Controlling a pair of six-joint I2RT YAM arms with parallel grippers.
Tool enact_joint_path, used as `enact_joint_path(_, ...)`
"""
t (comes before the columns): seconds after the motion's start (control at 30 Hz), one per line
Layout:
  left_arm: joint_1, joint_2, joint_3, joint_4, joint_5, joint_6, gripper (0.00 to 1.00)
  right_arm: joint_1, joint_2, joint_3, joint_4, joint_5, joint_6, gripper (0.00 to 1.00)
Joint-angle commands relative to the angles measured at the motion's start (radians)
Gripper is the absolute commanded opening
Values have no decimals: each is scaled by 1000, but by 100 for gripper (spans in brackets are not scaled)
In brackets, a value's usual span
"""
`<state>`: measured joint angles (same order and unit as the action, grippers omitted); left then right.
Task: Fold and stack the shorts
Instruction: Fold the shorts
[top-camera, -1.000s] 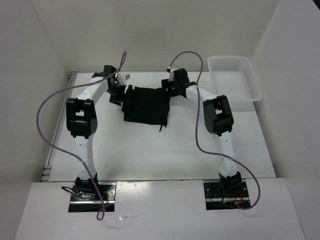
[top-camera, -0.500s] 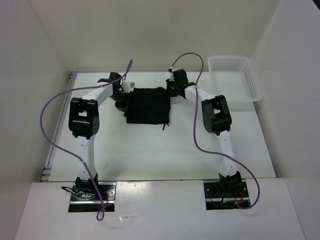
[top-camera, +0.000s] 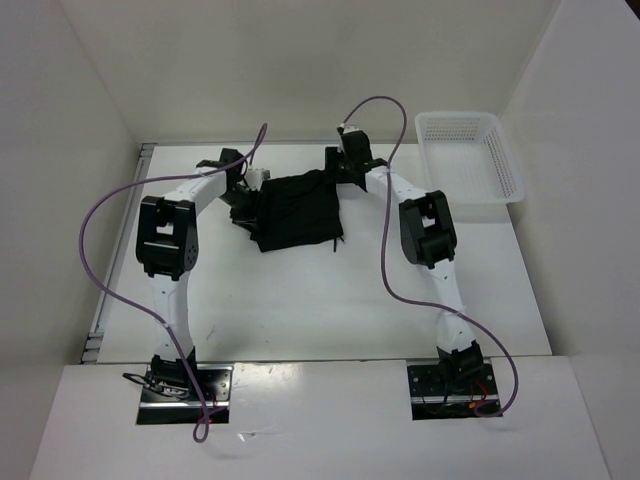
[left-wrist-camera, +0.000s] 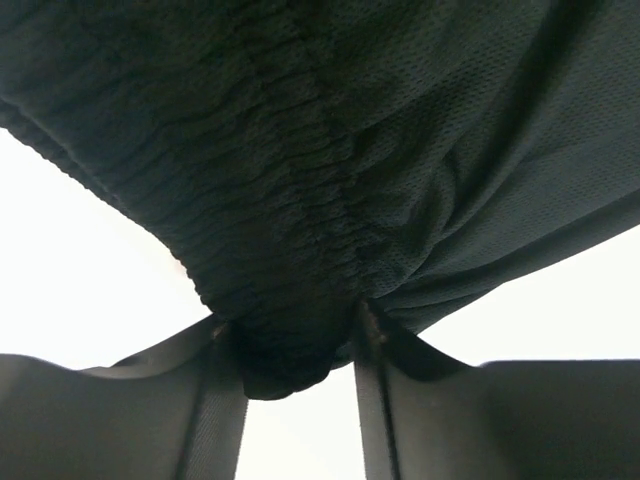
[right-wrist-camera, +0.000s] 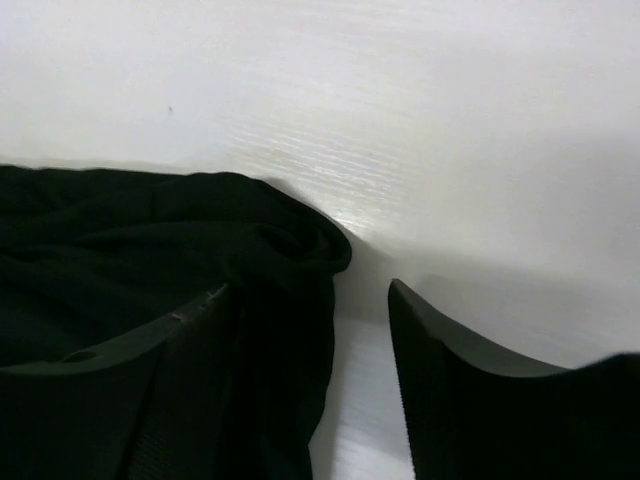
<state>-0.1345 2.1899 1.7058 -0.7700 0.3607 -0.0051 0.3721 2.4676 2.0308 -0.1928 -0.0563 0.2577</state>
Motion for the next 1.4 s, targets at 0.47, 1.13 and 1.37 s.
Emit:
enact_joint_path(0.47,94,-128,181,-54,-3,5,94,51,-581,-401,-22,-3,-371,91)
enact_joint_path(1.13,301,-754,-443,300,-219,5,100,51,-1301,-1173,-17,141,-672,100)
enact_joint_path(1.37,343,-907,-667,264,-137,5,100,-88,-1530,-1308,-102,13,-546,100)
